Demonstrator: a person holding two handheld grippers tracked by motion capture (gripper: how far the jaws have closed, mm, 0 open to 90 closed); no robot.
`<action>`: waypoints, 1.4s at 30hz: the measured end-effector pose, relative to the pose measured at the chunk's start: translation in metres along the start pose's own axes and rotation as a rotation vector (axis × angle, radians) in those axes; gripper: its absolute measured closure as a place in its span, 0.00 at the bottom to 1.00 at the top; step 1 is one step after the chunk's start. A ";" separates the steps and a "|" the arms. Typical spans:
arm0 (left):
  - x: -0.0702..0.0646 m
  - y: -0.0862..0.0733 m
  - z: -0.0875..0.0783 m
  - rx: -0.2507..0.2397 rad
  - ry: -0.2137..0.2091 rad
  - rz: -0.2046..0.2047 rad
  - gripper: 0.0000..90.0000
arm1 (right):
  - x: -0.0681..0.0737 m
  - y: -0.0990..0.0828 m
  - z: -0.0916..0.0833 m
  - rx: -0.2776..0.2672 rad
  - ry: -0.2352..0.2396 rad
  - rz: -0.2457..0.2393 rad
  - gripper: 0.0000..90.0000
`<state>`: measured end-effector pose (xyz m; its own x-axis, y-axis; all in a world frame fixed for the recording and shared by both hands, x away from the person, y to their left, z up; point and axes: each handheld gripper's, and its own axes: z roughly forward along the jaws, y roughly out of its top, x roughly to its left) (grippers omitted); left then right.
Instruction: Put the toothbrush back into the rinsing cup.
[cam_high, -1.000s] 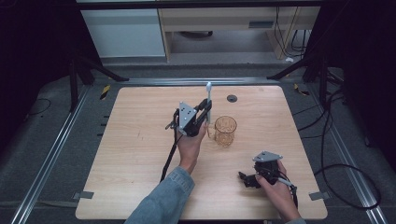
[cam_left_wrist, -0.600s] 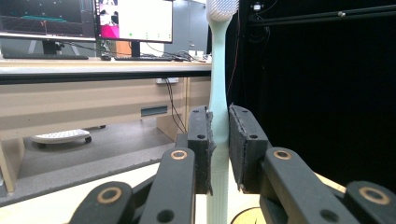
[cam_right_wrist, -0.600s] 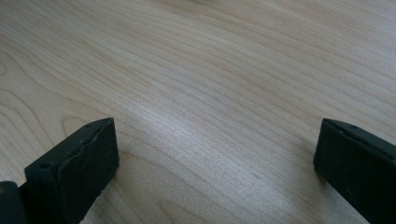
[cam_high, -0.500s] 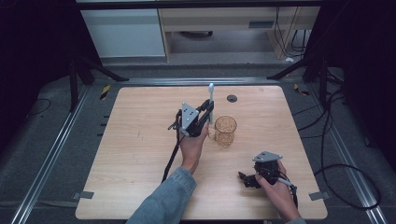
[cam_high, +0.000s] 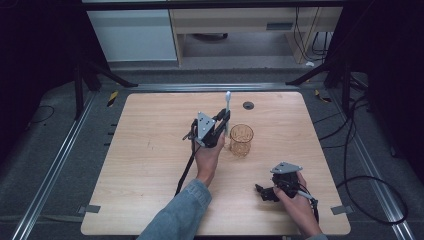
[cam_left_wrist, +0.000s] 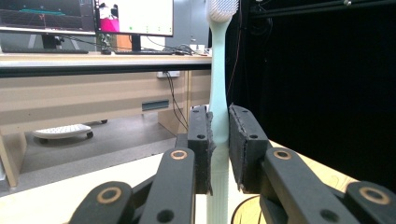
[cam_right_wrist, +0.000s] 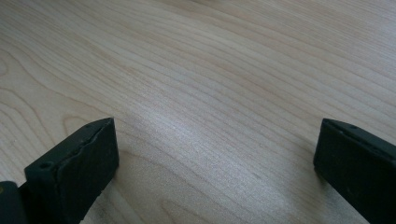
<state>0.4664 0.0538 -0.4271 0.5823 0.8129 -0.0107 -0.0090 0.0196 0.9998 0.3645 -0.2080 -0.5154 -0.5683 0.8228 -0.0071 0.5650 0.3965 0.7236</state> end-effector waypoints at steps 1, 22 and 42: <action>0.000 -0.001 0.000 0.001 -0.001 -0.001 0.87 | 0.000 0.000 0.000 0.000 0.000 -0.001 0.00; -0.002 -0.018 -0.011 0.035 0.004 -0.008 0.87 | 0.000 0.000 0.000 0.001 -0.001 0.000 0.00; -0.001 -0.032 -0.017 0.077 0.010 -0.017 0.87 | 0.000 0.000 0.000 0.001 -0.001 0.000 0.00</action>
<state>0.4524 0.0617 -0.4597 0.5741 0.8183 -0.0275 0.0639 -0.0113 0.9979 0.3646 -0.2080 -0.5154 -0.5679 0.8231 -0.0083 0.5651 0.3972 0.7231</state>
